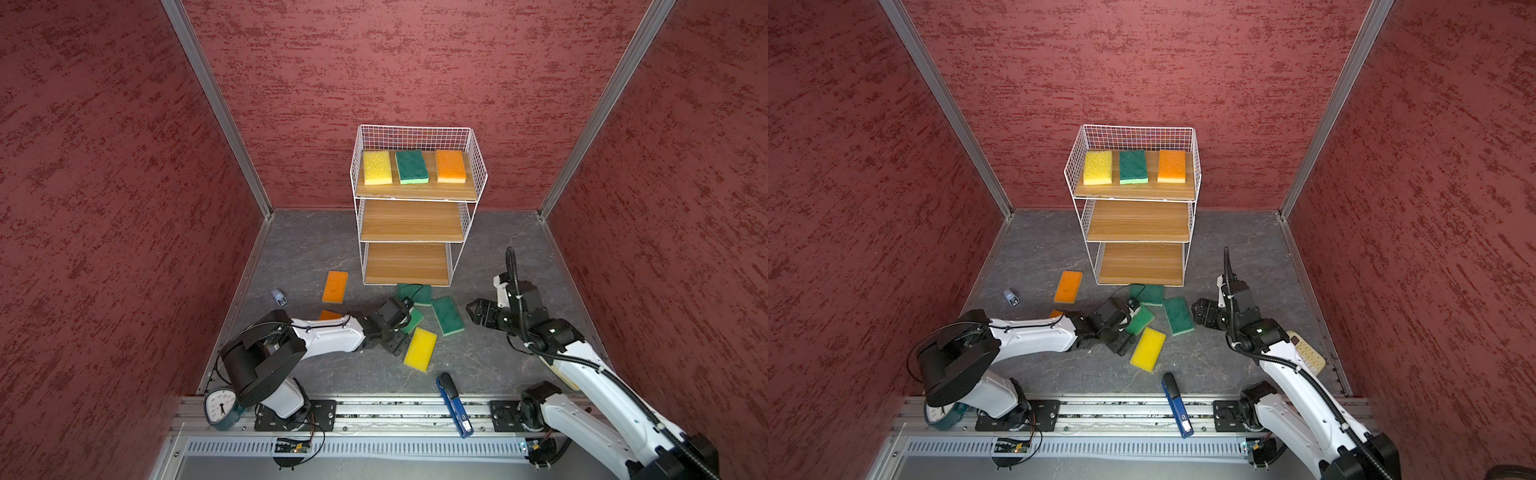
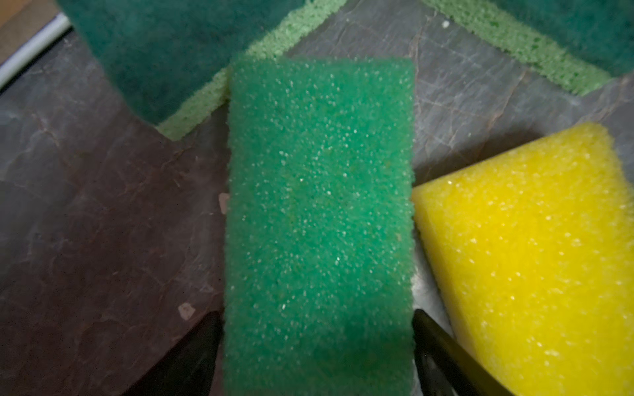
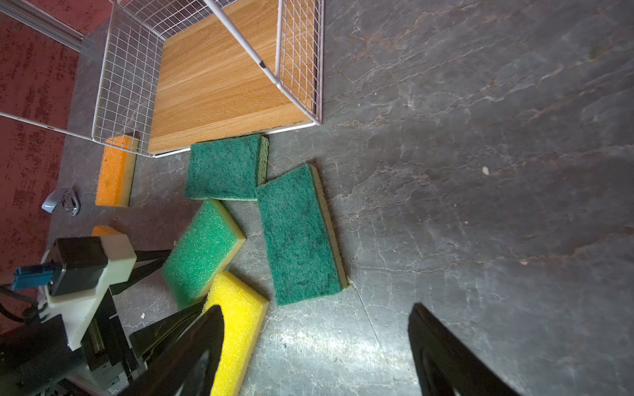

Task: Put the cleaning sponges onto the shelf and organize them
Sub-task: 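Grasp the bright green sponge beside the yellow sponge with the left gripper, then lift the bright green sponge and carry it to the middle shelf with the left gripper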

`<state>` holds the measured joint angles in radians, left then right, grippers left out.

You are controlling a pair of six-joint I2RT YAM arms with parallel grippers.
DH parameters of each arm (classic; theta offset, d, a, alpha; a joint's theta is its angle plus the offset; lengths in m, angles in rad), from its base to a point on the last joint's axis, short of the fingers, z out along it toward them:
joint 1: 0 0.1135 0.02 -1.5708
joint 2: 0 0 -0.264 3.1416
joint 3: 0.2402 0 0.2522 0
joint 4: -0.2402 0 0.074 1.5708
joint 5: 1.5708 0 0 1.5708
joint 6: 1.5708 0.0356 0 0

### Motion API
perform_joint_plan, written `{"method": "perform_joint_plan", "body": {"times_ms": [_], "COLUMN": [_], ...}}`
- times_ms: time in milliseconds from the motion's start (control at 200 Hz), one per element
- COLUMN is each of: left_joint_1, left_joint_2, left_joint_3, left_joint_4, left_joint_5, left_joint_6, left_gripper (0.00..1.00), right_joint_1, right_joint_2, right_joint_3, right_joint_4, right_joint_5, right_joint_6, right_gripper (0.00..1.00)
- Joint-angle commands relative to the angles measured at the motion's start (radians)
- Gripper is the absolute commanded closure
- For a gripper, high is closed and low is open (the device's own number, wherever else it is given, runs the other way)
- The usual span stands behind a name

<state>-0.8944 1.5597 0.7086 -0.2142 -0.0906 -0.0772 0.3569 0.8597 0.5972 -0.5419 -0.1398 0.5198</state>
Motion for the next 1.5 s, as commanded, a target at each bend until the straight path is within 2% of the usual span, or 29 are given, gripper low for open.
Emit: {"method": "perform_joint_plan", "body": {"times_ms": [0, 110, 266, 356, 571, 716, 897, 1147, 1498], "left_joint_1": [0.021, 0.027, 0.028, 0.023, -0.019, -0.033, -0.049, -0.052, -0.041], "left_joint_2": [0.013, 0.009, -0.004, -0.061, -0.247, -0.335, -0.366, -0.415, -0.318], "left_joint_3": [-0.006, -0.001, 0.013, -0.001, 0.035, 0.092, 0.157, 0.223, 0.54], "left_joint_4": [-0.008, -0.032, -0.07, -0.069, -0.178, -0.287, -0.437, -0.474, -0.54], "left_joint_5": [0.034, 0.017, -0.017, -0.042, -0.181, -0.211, -0.256, -0.327, -0.49], "left_joint_6": [-0.015, -0.045, -0.1, -0.157, -0.293, -0.307, -0.293, -0.395, -0.474], "left_gripper": [0.21, 0.29, 0.36, 0.39, 0.46, 0.45, 0.46, 0.46, 0.46], "right_joint_1": [-0.003, -0.004, -0.003, -0.003, -0.003, -0.003, -0.003, -0.003, -0.003], "right_joint_2": [0.001, -0.001, 0.0, -0.008, -0.027, -0.038, -0.059, -0.062, -0.069], "right_joint_3": [-0.002, -0.004, -0.004, -0.002, 0.018, 0.025, 0.021, 0.018, 0.06], "right_joint_4": [0.023, 0.028, 0.034, 0.03, 0.013, 0.011, 0.012, 0.043, 0.051], "right_joint_5": [0.002, 0.006, 0.004, 0.005, 0.011, 0.006, -0.001, -0.021, -0.037], "right_joint_6": [0.003, -0.001, -0.009, -0.016, -0.042, -0.053, -0.06, -0.055, -0.075], "right_gripper": [0.15, 0.15, 0.15, 0.16, 0.16, 0.17, 0.17, 0.18, 0.18]}}
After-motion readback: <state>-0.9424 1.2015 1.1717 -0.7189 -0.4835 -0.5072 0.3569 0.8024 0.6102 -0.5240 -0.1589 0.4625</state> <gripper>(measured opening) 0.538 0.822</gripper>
